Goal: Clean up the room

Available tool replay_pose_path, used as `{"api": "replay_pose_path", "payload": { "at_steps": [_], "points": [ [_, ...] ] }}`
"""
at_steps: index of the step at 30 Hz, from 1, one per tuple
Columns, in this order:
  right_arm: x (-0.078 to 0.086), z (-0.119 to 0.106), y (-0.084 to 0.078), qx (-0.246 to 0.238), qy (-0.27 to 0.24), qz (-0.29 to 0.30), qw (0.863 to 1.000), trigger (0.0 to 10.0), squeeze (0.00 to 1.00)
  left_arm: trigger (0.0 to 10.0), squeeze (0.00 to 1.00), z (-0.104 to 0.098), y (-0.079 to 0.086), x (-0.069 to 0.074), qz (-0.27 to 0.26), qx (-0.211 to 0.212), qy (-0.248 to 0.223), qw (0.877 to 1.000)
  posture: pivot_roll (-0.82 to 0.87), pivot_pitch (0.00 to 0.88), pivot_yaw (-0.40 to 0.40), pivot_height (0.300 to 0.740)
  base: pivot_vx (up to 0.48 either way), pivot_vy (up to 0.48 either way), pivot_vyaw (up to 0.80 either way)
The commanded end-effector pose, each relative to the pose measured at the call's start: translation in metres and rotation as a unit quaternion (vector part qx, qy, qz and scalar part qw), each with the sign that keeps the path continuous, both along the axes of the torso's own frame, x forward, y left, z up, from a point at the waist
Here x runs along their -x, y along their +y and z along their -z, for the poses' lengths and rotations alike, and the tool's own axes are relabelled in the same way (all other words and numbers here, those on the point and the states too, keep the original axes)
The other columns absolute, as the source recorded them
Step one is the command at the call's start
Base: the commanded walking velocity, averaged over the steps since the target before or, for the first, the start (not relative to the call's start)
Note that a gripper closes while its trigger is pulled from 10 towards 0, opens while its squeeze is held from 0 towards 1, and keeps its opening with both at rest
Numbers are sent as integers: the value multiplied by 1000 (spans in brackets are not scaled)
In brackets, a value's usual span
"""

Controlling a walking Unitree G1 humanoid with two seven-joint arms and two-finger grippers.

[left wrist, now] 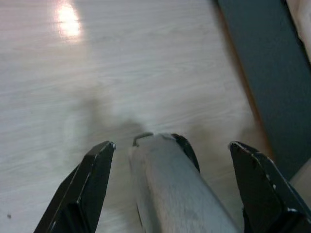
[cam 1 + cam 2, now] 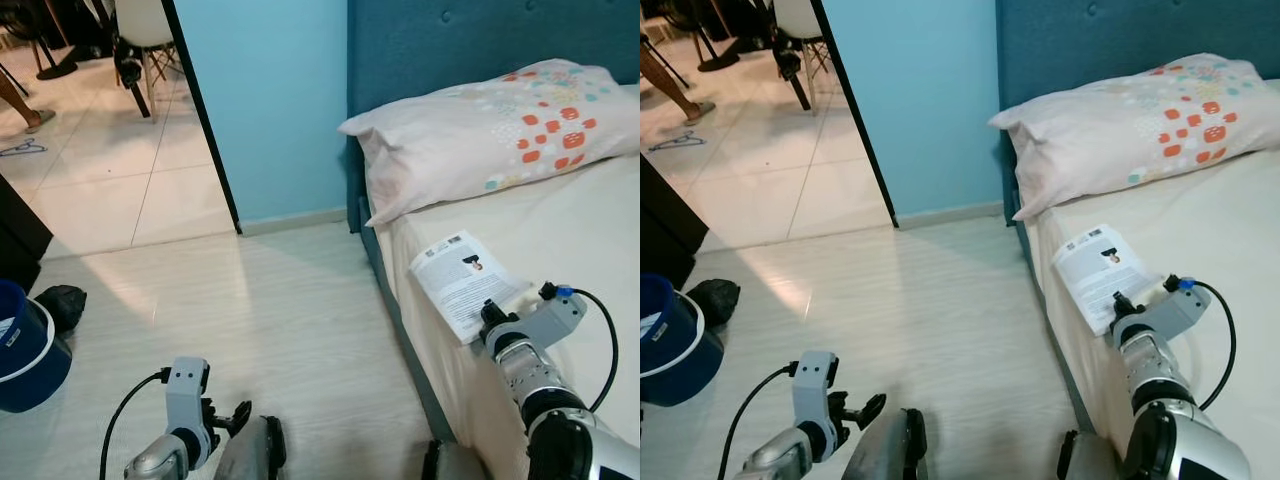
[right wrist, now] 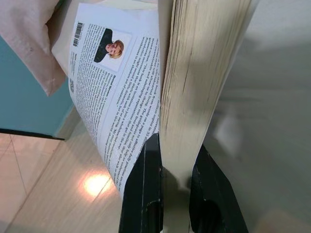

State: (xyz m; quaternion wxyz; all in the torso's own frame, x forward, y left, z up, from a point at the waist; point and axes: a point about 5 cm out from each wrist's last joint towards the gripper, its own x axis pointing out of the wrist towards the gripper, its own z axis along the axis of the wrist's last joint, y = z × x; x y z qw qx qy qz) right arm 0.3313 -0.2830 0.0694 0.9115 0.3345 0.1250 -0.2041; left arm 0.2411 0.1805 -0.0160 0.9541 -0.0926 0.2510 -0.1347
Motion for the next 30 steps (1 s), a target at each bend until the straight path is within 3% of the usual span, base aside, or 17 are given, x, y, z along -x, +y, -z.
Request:
{"api": "replay_pose_path", "payload": {
  "at_steps": [1, 9, 13, 19, 30],
  "points": [
    [9, 10, -6, 0, 29, 30, 999, 10000, 0, 10000, 0, 4, 4, 8, -4, -3, 16, 1000, 244, 191, 76, 570, 0, 0, 0],
    [4, -4, -16, -22, -14, 68, 997, 10000, 0, 10000, 0, 1, 5, 16, 5, -5, 15, 1000, 271, 223, 98, 570, 0, 0, 0],
    [-3, -34, -39, -38, -69, 115, 990, 10000, 0, 10000, 0, -11, 8, 27, 16, -9, 8, 1000, 301, 268, 120, 570, 0, 0, 0],
    [-6, -53, -50, -32, -92, 124, 987, 10000, 0, 10000, 0, -22, 7, 33, 21, -7, 2, 1000, 325, 322, 142, 570, 0, 0, 0],
    [-18, -71, -46, -25, -115, 101, 988, 10000, 0, 10000, 0, -47, 5, 46, 32, -5, -4, 999, 360, 392, 155, 570, 0, 0, 0]
  ]
}}
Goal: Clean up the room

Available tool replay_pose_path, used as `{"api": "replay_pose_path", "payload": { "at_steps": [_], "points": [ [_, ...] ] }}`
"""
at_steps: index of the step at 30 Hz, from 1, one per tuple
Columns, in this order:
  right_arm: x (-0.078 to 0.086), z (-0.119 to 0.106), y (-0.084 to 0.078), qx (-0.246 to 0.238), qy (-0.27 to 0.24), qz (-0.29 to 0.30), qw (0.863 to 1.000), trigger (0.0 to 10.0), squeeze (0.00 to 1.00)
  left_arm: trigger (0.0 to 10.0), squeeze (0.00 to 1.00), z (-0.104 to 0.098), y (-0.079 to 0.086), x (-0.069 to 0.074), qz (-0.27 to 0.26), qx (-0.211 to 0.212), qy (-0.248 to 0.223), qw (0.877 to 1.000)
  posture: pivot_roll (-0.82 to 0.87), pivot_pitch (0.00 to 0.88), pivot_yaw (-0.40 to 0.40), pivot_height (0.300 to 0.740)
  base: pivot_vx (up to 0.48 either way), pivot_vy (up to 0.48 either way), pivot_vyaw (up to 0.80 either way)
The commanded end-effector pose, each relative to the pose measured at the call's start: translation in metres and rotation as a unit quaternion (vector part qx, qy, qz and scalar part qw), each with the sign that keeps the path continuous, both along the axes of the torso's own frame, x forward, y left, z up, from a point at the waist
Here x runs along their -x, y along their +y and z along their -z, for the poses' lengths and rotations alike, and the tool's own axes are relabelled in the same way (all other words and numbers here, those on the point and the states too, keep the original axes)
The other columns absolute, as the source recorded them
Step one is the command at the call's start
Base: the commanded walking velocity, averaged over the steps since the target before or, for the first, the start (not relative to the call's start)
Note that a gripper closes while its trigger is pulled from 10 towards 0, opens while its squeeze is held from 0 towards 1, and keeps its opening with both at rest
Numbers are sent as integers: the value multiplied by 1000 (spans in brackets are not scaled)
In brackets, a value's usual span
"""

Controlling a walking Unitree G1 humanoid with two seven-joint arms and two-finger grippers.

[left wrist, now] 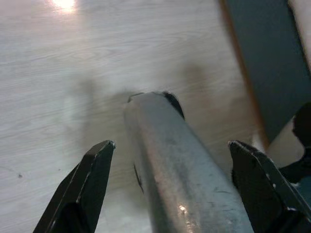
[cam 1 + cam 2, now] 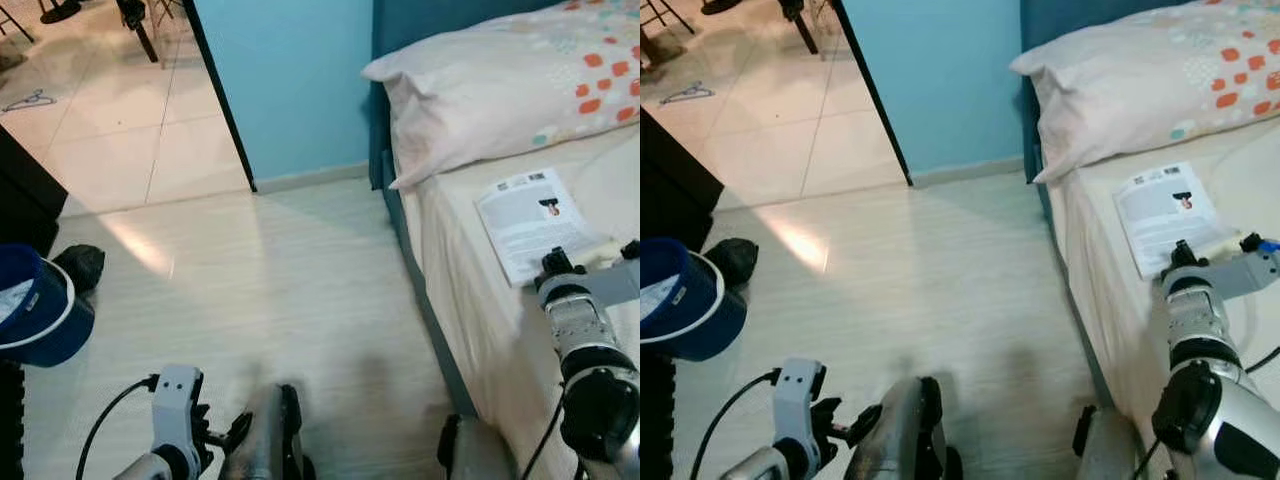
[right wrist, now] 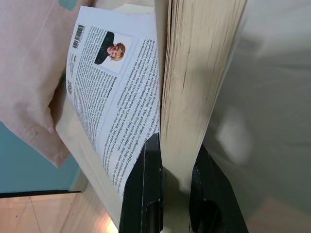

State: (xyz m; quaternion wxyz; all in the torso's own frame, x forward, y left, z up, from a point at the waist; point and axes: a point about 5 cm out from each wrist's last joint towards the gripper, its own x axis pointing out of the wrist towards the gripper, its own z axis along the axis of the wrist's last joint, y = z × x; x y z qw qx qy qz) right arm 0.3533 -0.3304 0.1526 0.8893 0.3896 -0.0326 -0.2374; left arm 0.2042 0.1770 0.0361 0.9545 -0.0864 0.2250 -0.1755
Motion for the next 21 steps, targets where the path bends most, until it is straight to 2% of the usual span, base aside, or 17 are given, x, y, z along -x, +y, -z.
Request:
{"api": "replay_pose_path", "payload": {
  "at_steps": [1, 2, 3, 4, 5, 6, 7, 12, 14, 16, 17, 18, 19, 20, 21],
  "points": [
    [1, 11, 5, -3, 25, -6, 1000, 10000, 75, 10000, 0, 4, 9, 12, -6, -14, 27, 1000, 362, 398, 155, 570, 0, 0, 0],
    [1, 11, 5, -3, 25, -6, 1000, 10000, 75, 10000, 0, 4, 9, 12, -6, -14, 27, 1000, 362, 398, 155, 570, 0, 0, 0],
    [-2, 9, 9, 0, 22, -17, 1000, 10000, 667, 10000, 0, 3, 10, 15, -6, -15, 29, 999, 365, 406, 155, 570, 0, 0, 0],
    [-2, 9, 9, 0, 22, -17, 1000, 10000, 667, 10000, 0, 3, 10, 15, -6, -15, 29, 999, 365, 406, 155, 570, 0, 0, 0],
    [-4, 8, 13, 3, 22, -25, 999, 10000, 922, 10000, 0, 3, 11, 18, -7, -17, 33, 999, 364, 412, 155, 570, 0, 0, 0],
    [-4, 8, 13, 3, 22, -25, 999, 10000, 922, 10000, 0, 3, 11, 18, -7, -17, 33, 999, 364, 412, 155, 570, 0, 0, 0],
    [-6, 8, 16, 9, 25, -29, 999, 10000, 1000, 10000, 0, 3, 12, 21, -8, -18, 38, 999, 362, 412, 155, 570, 0, 0, 0],
    [-6, 7, 16, 10, 26, -24, 999, 10000, 1000, 10000, 0, 4, 12, 23, -10, -17, 44, 999, 352, 402, 150, 570, 0, 0, 0],
    [-2, 4, 6, 15, 19, -7, 1000, 10000, 1000, 10000, 0, 5, 6, 16, -13, -8, 43, 999, 318, 359, 129, 570, 0, 0, 0],
    [-2, 4, 6, 15, 19, -7, 1000, 10000, 1000, 10000, 0, 5, 6, 16, -13, -8, 43, 999, 318, 359, 129, 570, 0, 0, 0],
    [0, 2, 1, 20, 15, 1, 1000, 10000, 1000, 10000, 0, 6, 3, 12, -14, -3, 42, 999, 312, 353, 125, 570, 0, 0, 0],
    [7, 0, -11, 34, 11, 16, 999, 10000, 1000, 10000, 0, 8, -4, 4, -17, 9, 39, 999, 273, 296, 98, 570, 0, 0, 0],
    [12, -1, -20, 46, 9, 26, 999, 10000, 1000, 10000, 0, 9, -10, -1, -18, 18, 37, 999, 268, 287, 94, 570, 0, 0, 0],
    [12, -1, -20, 46, 9, 26, 999, 10000, 1000, 10000, 0, 9, -10, -1, -18, 18, 37, 999, 268, 287, 94, 570, 0, 0, 0],
    [19, 0, -28, 58, 18, 35, 998, 10000, 1000, 10000, 0, 11, -16, -7, -19, 28, 37, 999, 243, 249, 76, 570, 0, 0, 0]
  ]
}}
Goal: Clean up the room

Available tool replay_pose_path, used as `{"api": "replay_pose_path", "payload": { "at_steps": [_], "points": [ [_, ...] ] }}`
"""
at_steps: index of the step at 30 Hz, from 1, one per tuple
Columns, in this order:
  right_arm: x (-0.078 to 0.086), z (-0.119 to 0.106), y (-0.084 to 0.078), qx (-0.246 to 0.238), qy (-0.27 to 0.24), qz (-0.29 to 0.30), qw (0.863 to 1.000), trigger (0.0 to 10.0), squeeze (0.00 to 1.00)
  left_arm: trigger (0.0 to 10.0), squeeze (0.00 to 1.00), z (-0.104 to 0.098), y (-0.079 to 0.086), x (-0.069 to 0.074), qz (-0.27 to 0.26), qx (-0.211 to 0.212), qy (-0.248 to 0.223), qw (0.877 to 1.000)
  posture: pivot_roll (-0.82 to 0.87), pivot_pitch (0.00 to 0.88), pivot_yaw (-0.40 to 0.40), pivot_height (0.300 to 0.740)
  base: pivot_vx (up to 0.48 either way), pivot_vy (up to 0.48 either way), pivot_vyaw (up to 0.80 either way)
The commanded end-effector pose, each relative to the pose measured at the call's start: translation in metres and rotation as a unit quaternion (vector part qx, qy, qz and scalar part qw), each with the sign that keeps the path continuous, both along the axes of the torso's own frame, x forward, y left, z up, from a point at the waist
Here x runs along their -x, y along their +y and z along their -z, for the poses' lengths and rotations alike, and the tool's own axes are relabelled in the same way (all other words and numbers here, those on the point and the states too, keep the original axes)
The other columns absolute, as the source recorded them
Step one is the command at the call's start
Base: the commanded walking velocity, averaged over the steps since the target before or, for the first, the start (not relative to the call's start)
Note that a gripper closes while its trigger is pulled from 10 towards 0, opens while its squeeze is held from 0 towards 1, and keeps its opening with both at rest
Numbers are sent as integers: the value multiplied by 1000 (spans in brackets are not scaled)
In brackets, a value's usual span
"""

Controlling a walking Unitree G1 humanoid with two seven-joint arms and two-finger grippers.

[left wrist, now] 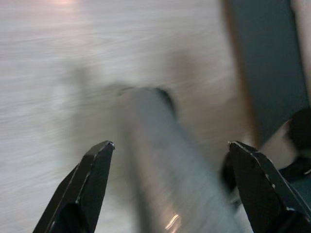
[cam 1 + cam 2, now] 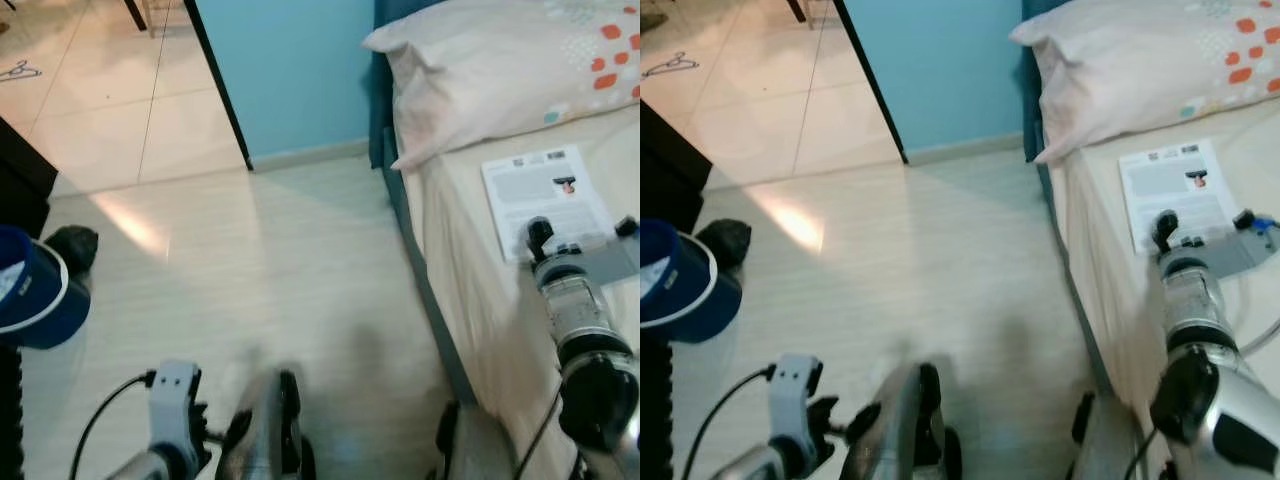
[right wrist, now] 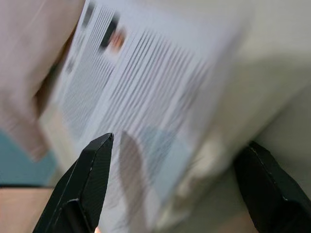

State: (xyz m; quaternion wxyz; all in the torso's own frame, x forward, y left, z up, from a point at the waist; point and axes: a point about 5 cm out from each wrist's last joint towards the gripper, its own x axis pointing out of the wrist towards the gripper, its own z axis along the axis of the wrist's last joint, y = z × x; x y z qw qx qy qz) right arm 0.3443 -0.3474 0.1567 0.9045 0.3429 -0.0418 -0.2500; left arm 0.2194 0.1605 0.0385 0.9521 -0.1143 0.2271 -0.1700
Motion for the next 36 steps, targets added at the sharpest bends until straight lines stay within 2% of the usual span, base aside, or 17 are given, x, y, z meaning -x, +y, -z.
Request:
{"api": "replay_pose_path", "payload": {
  "at_steps": [1, 3, 6, 9, 10, 11, 14, 15, 16, 18, 21, 23, 24, 26, 30, 32, 36],
  "points": [
    [14, 6, -16, 15, 15, 28, 999, 10000, 1000, 10000, 0, 15, -4, 4, -7, 9, 29, 1000, 236, 238, 73, 570, 0, 0, 0],
    [15, 8, -17, 18, 20, 30, 999, 10000, 1000, 10000, 0, 16, -6, 2, -7, 12, 30, 999, 236, 238, 73, 570, 0, 0, 0],
    [52, 47, -36, 3, 67, 71, 995, 10000, 1000, 10000, 0, 20, -21, -17, -2, 25, 16, 1000, 175, 86, 13, 570, 0, 0, 0],
    [64, 59, -39, -9, 74, 82, 994, 10000, 988, 10000, 0, 20, -23, -23, -5, 30, 10, 999, 172, 76, 10, 570, 0, 0, 0],
    [72, 71, -37, -13, 83, 80, 993, 10000, 43, 10000, 0, 19, -23, -30, -10, 31, 4, 999, 153, 37, 1, 570, 0, 0, 0],
    [72, 71, -37, -13, 83, 80, 993, 10000, 43, 10000, 0, 19, -23, -30, -10, 31, 4, 999, 153, 37, 1, 570, 0, 0, 0],
    [75, 91, -18, 14, 101, 20, 995, 10000, 0, 10000, 0, 16, -15, -52, -40, 31, -4, 999, 105, 0, -2, 570, 0, 0, 0],
    [69, 97, -1, 29, 94, -23, 995, 10000, 0, 10000, 0, 15, -8, -64, -60, 18, -6, 998, 95, 0, -5, 575, 0, 0, 0],
    [69, 97, -1, 29, 94, -23, 995, 10000, 0, 10000, 0, 15, -8, -64, -60, 18, -6, 998, 95, 0, -5, 575, 0, 0, 0],
    [55, 107, 36, 30, 82, -89, 992, 10000, 0, 10000, 0, 11, 8, -83, -103, -17, -2, 995, 79, 0, -4, 585, 0, 0, 0],
    [50, 110, 48, 32, 86, -109, 990, 10000, 0, 10000, 0, 9, 13, -89, -117, -25, 0, 993, 78, 0, -5, 590, 0, 0, 0],
    [41, 126, 95, 68, 131, -192, 970, 10000, 0, 10000, 0, 9, 20, -97, -145, -36, 13, 989, 76, 0, 0, 600, -221, 0, 0],
    [39, 130, 109, 83, 144, -218, 962, 10000, 0, 10000, 0, 9, 21, -98, -151, -36, 16, 988, 76, 0, 0, 605, 0, 0, 0],
    [39, 135, 121, 90, 156, -238, 955, 10000, 0, 10000, 0, 13, 20, -97, -150, -43, 25, 987, 78, 0, -2, 610, 0, 0, 0],
    [40, 138, 126, 91, 160, -245, 952, 10000, 0, 10000, 0, 16, 19, -96, -148, -47, 30, 987, 76, 0, -2, 615, 0, 0, 0],
    [45, 145, 132, 94, 178, -257, 945, 10000, 0, 10000, 0, 28, 19, -87, -147, -54, 52, 986, 74, 0, -8, 620, 0, 0, 0],
    [72, 173, 130, 111, 256, -277, 919, 10000, 0, 10000, 0, 70, 27, -45, -178, -69, 140, 971, 63, 0, -18, 635, 0, 0, 0]
  ]
}}
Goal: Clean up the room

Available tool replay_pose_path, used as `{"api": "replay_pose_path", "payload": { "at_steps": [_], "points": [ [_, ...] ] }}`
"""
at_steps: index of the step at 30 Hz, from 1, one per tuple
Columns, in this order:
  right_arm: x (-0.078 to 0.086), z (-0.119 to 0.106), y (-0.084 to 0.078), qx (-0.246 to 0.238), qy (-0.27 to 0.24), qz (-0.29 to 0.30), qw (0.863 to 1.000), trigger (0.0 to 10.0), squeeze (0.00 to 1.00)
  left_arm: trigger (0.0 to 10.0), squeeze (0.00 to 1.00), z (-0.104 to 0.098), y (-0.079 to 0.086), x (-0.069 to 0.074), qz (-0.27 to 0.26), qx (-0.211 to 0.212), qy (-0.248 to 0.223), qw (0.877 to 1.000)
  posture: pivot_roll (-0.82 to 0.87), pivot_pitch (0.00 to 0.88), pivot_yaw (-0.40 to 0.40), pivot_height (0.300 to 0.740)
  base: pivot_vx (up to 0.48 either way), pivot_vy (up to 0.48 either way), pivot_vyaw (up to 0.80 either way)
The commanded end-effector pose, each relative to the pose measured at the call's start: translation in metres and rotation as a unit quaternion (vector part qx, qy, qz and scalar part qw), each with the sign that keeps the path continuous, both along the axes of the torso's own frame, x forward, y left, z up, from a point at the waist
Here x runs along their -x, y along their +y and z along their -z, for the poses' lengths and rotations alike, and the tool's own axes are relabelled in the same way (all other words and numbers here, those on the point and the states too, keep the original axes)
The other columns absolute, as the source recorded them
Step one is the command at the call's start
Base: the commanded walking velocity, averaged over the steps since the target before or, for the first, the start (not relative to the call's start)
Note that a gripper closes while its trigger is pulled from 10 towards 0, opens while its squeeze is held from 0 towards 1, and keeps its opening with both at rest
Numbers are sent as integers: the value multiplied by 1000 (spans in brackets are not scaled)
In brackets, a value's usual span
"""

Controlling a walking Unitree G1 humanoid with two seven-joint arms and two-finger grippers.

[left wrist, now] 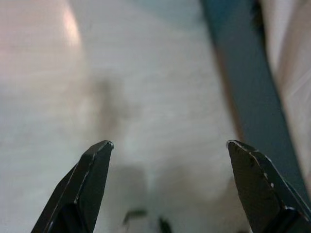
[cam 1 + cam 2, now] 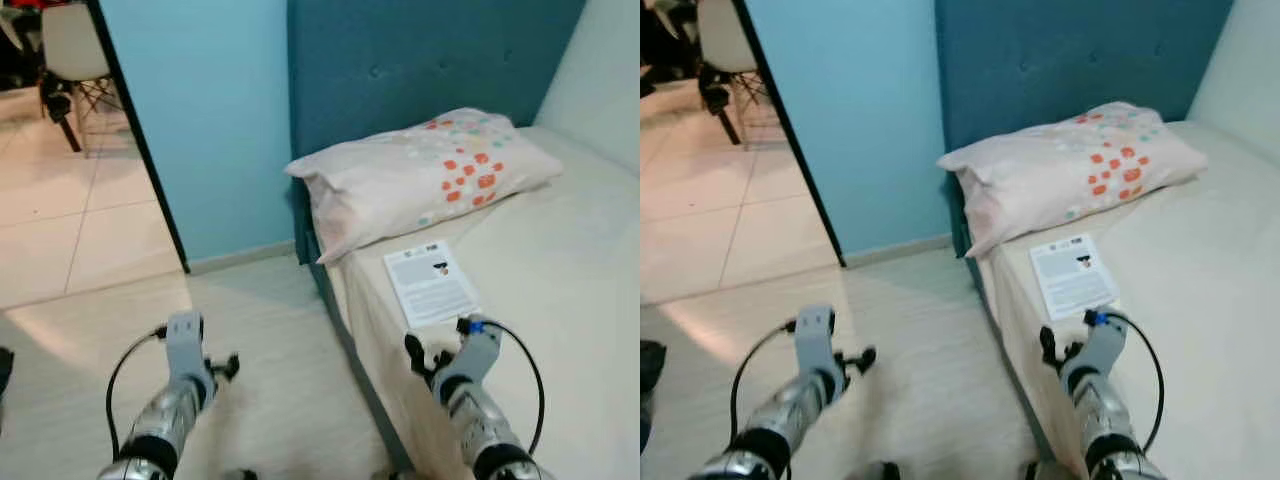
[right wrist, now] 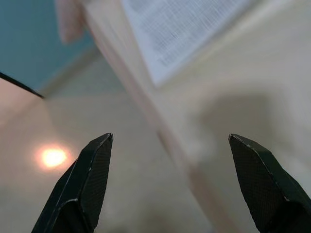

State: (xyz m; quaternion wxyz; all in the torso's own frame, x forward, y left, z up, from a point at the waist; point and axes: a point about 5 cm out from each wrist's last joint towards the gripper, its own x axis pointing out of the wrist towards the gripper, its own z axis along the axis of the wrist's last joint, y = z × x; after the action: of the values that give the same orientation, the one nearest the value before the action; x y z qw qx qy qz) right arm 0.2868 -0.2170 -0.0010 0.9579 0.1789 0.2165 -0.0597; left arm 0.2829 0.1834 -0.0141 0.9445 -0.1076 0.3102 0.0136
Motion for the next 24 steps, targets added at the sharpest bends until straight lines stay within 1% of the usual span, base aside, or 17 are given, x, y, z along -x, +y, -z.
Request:
{"api": "replay_pose_path", "payload": {
  "at_steps": [1, 2, 4, 5, 6, 7, 9, 10, 11, 14, 16, 18, 19, 21, 22, 23, 24],
  "points": [
    [23, 22, -3, 21, 64, -10, 998, 10000, 0, 10000, 0, 26, 6, 29, -29, -6, 61, 998, 66, 0, -21, 640, 0, 0, 0],
    [23, 22, -3, 21, 64, -10, 998, 10000, 0, 10000, 0, 26, 6, 29, -29, -6, 61, 998, 66, 0, -21, 640, 0, 0, 0],
    [39, 35, -8, 31, 103, -6, 994, 10000, 0, 10000, 0, 41, 12, 51, -35, -23, 103, 994, 72, 0, -28, 650, 0, 0, 0],
    [39, 35, -8, 31, 103, -6, 994, 10000, 0, 10000, 0, 41, 12, 51, -35, -23, 103, 994, 72, 0, -28, 650, 0, 0, 0],
    [48, 41, -10, 33, 122, -4, 992, 10000, 0, 10000, 0, 48, 15, 61, -36, -30, 121, 992, 79, 0, -33, 655, 0, 0, 0],
    [48, 41, -10, 33, 122, -4, 992, 10000, 0, 10000, 0, 48, 15, 61, -36, -30, 121, 992, 79, 0, -33, 655, 0, 0, 0],
    [60, 49, -11, 40, 153, -5, 987, 10000, 0, 10000, 0, 56, 20, 77, -39, -38, 144, 988, 89, 0, -39, 665, 0, 0, 0],
    [62, 51, -12, 42, 160, -7, 986, 10000, 0, 10000, 0, 57, 21, 80, -39, -40, 148, 987, 92, 0, -41, 670, 0, 0, 0],
    [62, 51, -12, 42, 160, -7, 986, 10000, 0, 10000, 0, 57, 21, 80, -39, -40, 148, 987, 92, 0, -41, 670, 0, 0, 0],
    [70, 57, -8, 48, 185, -17, 981, 10000, 0, 10000, 0, 61, 25, 87, -41, -44, 160, 985, 104, 0, -49, 685, 0, 0, 0],
    [72, 59, -7, 50, 191, -19, 980, 10000, 0, 10000, 0, 61, 25, 88, -41, -45, 163, 985, 104, 0, -49, 690, 0, 0, 0],
    [75, 62, -6, 66, 209, -22, 976, 10000, 0, 10000, 0, 61, 21, 85, -29, -46, 163, 985, 109, 0, -53, 700, -339, 0, 0],
    [75, 62, -6, 66, 209, -22, 976, 10000, 0, 10000, 0, 61, 21, 85, -29, -46, 163, 985, 109, 0, -53, 700, -364, 0, 0],
    [79, 64, -8, 96, 230, -19, 968, 10000, 0, 10000, 0, 59, 16, 81, -17, -48, 158, 986, 113, 0, -58, 705, -364, 0, 0],
    [79, 64, -8, 96, 230, -19, 968, 10000, 0, 10000, 0, 59, 16, 81, -17, -48, 158, 986, 113, 0, -58, 705, -364, 0, 0],
    [81, 66, -9, 104, 240, -20, 965, 10000, 0, 10000, 0, 59, 13, 79, -9, -49, 156, 986, 113, 0, -58, 705, -394, 0, 0],
    [87, 69, -10, 116, 255, -27, 960, 10000, 0, 10000, 0, 59, 8, 77, 2, -49, 155, 987, 112, 0, -59, 705, -480, 0, 0]
  ]
}}
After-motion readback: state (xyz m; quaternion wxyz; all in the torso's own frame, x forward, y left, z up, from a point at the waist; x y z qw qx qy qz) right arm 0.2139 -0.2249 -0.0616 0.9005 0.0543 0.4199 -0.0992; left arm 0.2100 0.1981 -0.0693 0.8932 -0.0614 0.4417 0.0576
